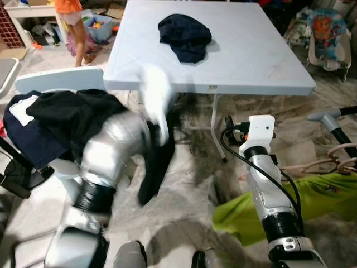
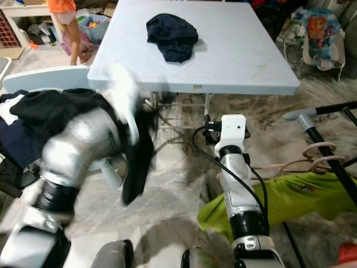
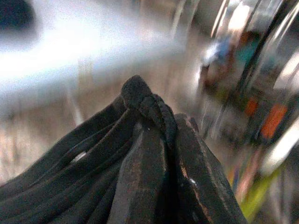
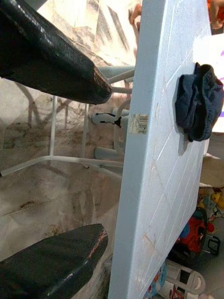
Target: Hang hanger
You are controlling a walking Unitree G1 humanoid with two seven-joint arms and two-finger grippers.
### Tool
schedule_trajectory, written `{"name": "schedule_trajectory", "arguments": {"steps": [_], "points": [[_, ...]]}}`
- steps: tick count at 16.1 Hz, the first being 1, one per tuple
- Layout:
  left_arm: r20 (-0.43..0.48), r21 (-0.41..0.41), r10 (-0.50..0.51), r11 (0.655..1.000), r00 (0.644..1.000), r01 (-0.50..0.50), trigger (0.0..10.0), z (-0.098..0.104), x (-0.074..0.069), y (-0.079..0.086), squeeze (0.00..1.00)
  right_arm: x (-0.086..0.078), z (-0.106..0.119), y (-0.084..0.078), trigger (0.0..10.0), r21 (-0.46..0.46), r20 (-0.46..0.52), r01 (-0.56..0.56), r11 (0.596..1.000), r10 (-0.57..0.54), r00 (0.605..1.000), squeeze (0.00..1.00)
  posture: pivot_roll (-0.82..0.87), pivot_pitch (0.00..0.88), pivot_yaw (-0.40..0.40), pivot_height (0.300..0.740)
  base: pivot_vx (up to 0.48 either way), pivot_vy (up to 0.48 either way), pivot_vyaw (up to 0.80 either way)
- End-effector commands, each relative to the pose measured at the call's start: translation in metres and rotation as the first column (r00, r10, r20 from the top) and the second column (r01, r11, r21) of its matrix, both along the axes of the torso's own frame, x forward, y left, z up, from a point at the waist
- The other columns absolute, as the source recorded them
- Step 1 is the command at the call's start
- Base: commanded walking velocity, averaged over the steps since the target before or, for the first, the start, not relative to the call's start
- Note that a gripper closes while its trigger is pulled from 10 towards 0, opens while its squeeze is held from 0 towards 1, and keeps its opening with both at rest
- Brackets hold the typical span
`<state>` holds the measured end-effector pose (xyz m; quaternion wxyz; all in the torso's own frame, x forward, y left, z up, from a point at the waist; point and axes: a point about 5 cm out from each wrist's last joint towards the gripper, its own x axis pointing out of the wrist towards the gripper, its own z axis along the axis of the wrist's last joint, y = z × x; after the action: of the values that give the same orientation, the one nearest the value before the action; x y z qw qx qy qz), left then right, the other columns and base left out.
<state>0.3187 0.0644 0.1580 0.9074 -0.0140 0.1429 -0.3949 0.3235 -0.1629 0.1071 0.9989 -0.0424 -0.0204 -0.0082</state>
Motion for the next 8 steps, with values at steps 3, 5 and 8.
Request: {"name": "schedule_trajectory", "arguments": {"steps": [3, 5, 8], "points": [[0.003, 0.259, 0.031, 0.965, 1.000, -0.031, 10.0, -0.047, -0.004, 0.015, 0.00, 0.001, 0.000, -0.003, 10.0, -0.006, 0.007, 0.015, 1.000, -0.015, 1.000, 0.00, 0.00, 0.085, -0.021, 0.740, 0.000, 0.000, 0.00], [0.044, 0.340, -0.040, 0.940, 0.998, 0.023, 10.0, -0.057, -0.011, 0.012, 0.00, 0.001, -0.001, -0.001, 10.0, -0.007, 0.002, 0.014, 1.000, -0.014, 1.000, 0.00, 0.00, 0.086, -0.023, 0.740, 0.000, 0.000, 0.00], [0.154, 0.100, -0.063, 0.994, 0.986, 0.047, 10.0, -0.029, -0.015, -0.005, 0.00, 0.002, -0.001, 0.000, 10.0, -0.009, 0.002, 0.010, 1.000, -0.010, 1.000, 0.00, 0.00, 0.087, -0.024, 0.740, 0.000, 0.000, 0.00]]}}
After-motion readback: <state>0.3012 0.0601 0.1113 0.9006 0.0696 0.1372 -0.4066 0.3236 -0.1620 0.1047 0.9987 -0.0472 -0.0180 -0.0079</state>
